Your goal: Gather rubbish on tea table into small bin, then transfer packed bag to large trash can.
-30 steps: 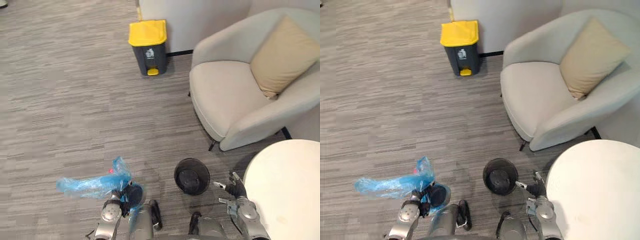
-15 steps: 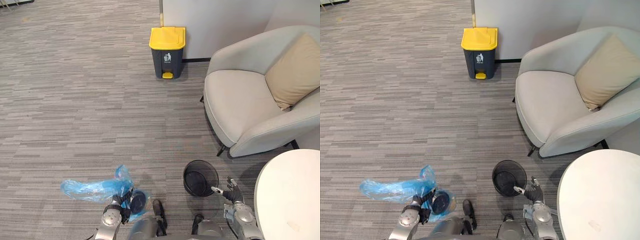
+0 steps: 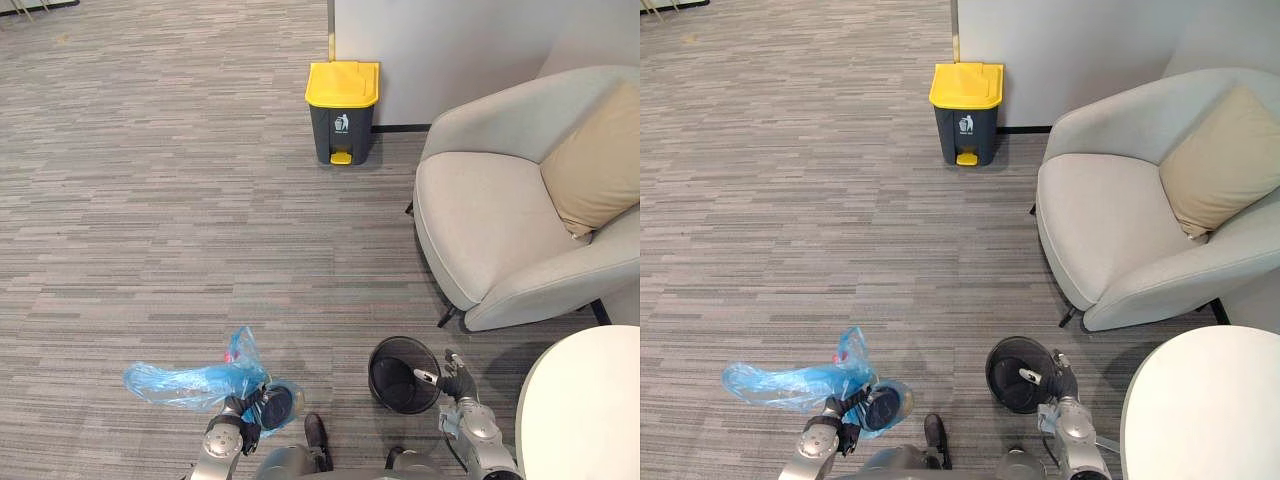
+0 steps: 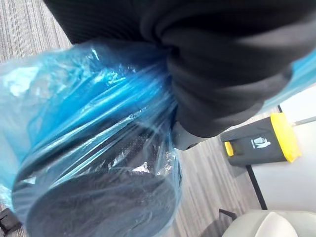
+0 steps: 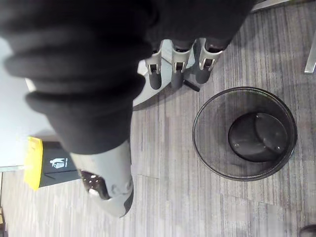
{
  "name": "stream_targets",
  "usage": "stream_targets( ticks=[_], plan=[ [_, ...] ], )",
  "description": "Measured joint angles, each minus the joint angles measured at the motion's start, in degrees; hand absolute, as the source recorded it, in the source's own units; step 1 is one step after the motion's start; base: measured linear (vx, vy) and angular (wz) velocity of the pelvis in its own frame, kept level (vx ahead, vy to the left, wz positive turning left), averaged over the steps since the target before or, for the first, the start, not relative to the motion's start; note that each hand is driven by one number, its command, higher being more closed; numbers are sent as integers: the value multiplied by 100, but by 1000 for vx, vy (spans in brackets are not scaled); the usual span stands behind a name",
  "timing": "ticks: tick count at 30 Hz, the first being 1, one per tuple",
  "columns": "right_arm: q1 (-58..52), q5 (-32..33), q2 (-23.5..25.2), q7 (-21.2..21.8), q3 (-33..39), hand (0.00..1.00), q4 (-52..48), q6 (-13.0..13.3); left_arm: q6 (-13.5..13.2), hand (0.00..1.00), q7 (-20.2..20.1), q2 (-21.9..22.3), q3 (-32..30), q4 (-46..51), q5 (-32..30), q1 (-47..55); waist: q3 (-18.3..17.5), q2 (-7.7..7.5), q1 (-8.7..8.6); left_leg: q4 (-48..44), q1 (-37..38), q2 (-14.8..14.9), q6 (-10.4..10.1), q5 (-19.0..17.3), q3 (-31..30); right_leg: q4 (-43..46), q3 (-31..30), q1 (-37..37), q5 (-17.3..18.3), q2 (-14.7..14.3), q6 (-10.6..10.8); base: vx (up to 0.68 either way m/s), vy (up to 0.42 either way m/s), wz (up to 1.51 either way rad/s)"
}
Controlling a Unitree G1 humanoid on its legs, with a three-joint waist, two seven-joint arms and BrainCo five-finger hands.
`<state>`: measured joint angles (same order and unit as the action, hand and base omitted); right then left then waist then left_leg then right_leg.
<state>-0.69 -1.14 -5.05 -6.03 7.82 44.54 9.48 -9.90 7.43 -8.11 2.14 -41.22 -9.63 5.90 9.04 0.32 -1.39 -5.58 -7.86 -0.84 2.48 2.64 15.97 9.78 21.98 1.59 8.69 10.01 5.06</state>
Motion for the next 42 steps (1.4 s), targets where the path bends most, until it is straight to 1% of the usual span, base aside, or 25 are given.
stream_targets(
  ticks=[1, 3, 4, 5, 6, 7, 8, 9, 10, 11, 12, 15, 17, 19, 24, 29, 32, 35, 36, 37, 38, 39, 40, 41, 42],
  plan=[
    [48, 0, -26, -5, -2, 0, 95, -5, -1, 100, -1, 3, 6, 21, 3, -47, 4, -8, -8, -350, -270, 53, -3, -2, -65, 12, 149, -17, -16, 2, -25, -17, -46, 62],
    [143, 0, -55, -23, -53, 0, 147, -31, -2, 100, 0, 0, 17, 36, 3, -31, 1, -5, 31, -605, -466, 126, -50, 32, -64, 104, 225, -61, -16, -26, -31, -70, -43, 45],
    [161, -1, -72, -29, -83, 0, 137, -38, -1, 100, 0, -2, 48, 36, 4, -27, -2, 0, 44, -622, -509, 142, -112, 75, -63, 120, 255, -83, -26, -35, -49, -107, -41, 38],
    [209, -3, -107, -33, -88, 0, 106, -39, 2, 100, -3, -8, 159, 47, 4, -55, -10, -6, 55, -412, -525, 124, -302, 261, -91, 65, 348, -113, -74, 14, -124, -116, -18, 29],
    [290, -4, -81, -48, -78, 0, 115, -37, 4, 100, -10, -7, 223, 79, 4, -73, -19, -60, 65, -577, -482, 197, -56, -93, 249, -39, 476, -173, -100, 90, -173, -56, -12, 26],
    [302, -2, -96, -55, -77, 0, 78, -41, 21, 100, -20, 28, 224, 75, 4, -55, -24, -28, 26, -1080, -354, 454, -30, -651, 663, -1, 486, -155, -111, 98, -159, -10, 9, 17],
    [282, -1, -100, -61, -69, 0, 50, -42, 19, 100, -27, 33, 221, 76, 3, -55, -18, -4, -13, -1126, -246, 571, -86, -707, 798, 19, 523, -126, -117, 95, -149, 18, 60, 36],
    [222, -1, -98, -101, -10, 0, 19, -47, 19, 100, -34, 53, 214, 72, 3, -70, -56, 109, -136, -682, 19, 563, -310, -755, 735, 18, 632, -78, -148, 62, -98, -5, 97, 37],
    [154, 1, -41, -155, 100, 0, 28, -94, 19, 100, -32, 15, 203, 68, 3, -155, -48, 26, -120, -202, 237, 407, -255, -507, 749, -15, 626, -98, -220, 105, -78, -75, 124, 31],
    [111, -1, -10, -151, 110, 0, 28, -98, 18, 100, -32, -14, 209, 69, 3, -184, -51, -22, -117, 39, 324, 321, -266, -358, 745, -41, 624, -106, -263, 119, -51, -126, 82, 15],
    [54, -3, 24, -147, 106, 0, 35, -98, 19, 100, -33, -30, 218, 69, 0, -202, -60, -53, -124, 395, 432, 189, -201, -168, 702, -101, 614, -101, -279, 117, -35, -151, 69, 15],
    [39, -2, 29, -146, 72, 0, 99, -100, 18, 100, -31, -21, 218, 67, -3, -159, -54, -16, -131, 931, 579, 67, -120, 176, 674, -92, 588, -186, -364, 128, -13, -162, 73, 7],
    [40, -3, 32, -146, 67, 0, 141, -103, 19, 100, -31, -19, 218, 57, -4, -78, -48, 4, -136, 1113, 633, 52, -81, 292, 669, -88, 590, -200, -380, 105, -33, -145, 41, 1],
    [38, -5, 31, -146, 65, 0, 177, -104, 19, 100, -29, -15, 218, -3, -7, -16, -50, 10, -128, 1144, 676, 59, -81, 295, 685, -80, 542, -191, -364, 98, -66, -122, 10, -6],
    [23, -75, 28, -145, 59, 0, 227, -109, 17, 100, 0, -5, 217, -106, -11, 27, -69, 106, -136, 1148, 676, 83, -102, 274, 704, -97, 397, -213, -362, 34, -63, -70, -3, -3],
    [25, -143, 29, -139, 41, 0, 240, -117, 18, 100, 0, -1, 188, -237, -12, 73, -66, 100, -94, 1146, 654, 57, -56, 241, 676, -111, 436, -199, -356, 57, -54, 19, -8, 6],
    [38, -174, 28, -128, 17, 0, 246, -124, 18, 100, 0, 9, 71, -256, -10, 162, -58, 76, -84, 1111, 642, -12, -4, 205, 588, -36, 509, -193, -295, 132, 39, 109, -8, 18],
    [49, -175, 22, -128, 17, 0, 334, -130, 18, 100, 5, 5, -60, -286, -9, 207, -15, -16, -77, 838, 550, -142, 131, 7, 425, 335, 676, -194, -142, 382, 175, 154, -9, 38],
    [56, -174, 19, -118, 12, 0, 385, -166, 19, 100, 13, -12, -63, -284, -7, 189, 55, -129, -53, 452, 398, -235, 201, -299, 232, 843, 676, -226, 62, 633, 229, 142, 3, 60],
    [57, -173, 11, -113, 13, 0, 385, -181, 23, 100, 11, -2, -55, -283, -7, 191, 61, -134, -61, 301, 349, -258, 276, -415, 126, 1173, 509, -328, 87, 708, 180, 178, 35, 80],
    [42, -169, 8, -112, 6, 0, 385, -212, 24, 100, 11, 6, -45, -274, -7, 179, 69, -116, -95, 46, 339, -256, 336, -563, -110, 2038, -95, -683, 27, 757, 7, 140, 43, 74],
    [19, -169, 19, -111, -1, 0, 383, -211, 24, 100, 11, -15, -44, -263, -7, 166, 81, -107, -109, -81, 312, -241, 359, -633, -258, 2451, -431, -859, -51, 725, -141, 263, 19, 108],
    [-31, -168, 15, -106, -73, 0, 390, -213, 27, 100, 21, -68, -60, -231, -2, 61, 139, -57, -114, -341, 236, -183, 416, -771, -553, 2834, -1085, -1138, 364, 447, -84, 234, -25, 101],
    [-22, -166, -5, -96, -140, 0, 392, -213, 28, 100, 30, -104, -74, -210, -1, 9, 144, -158, -89, -447, 233, -177, 449, -827, -693, 3003, -1349, -1319, 561, 275, -95, 247, -56, 113],
    [27, -159, -5, -95, -208, 0, 393, -213, 40, 100, 30, -136, -132, -208, 3, -23, 222, -125, -81, -549, 246, -187, 448, -914, -869, 3100, -1474, -1595, 685, 113, -117, 147, -49, 76]
  ],
)
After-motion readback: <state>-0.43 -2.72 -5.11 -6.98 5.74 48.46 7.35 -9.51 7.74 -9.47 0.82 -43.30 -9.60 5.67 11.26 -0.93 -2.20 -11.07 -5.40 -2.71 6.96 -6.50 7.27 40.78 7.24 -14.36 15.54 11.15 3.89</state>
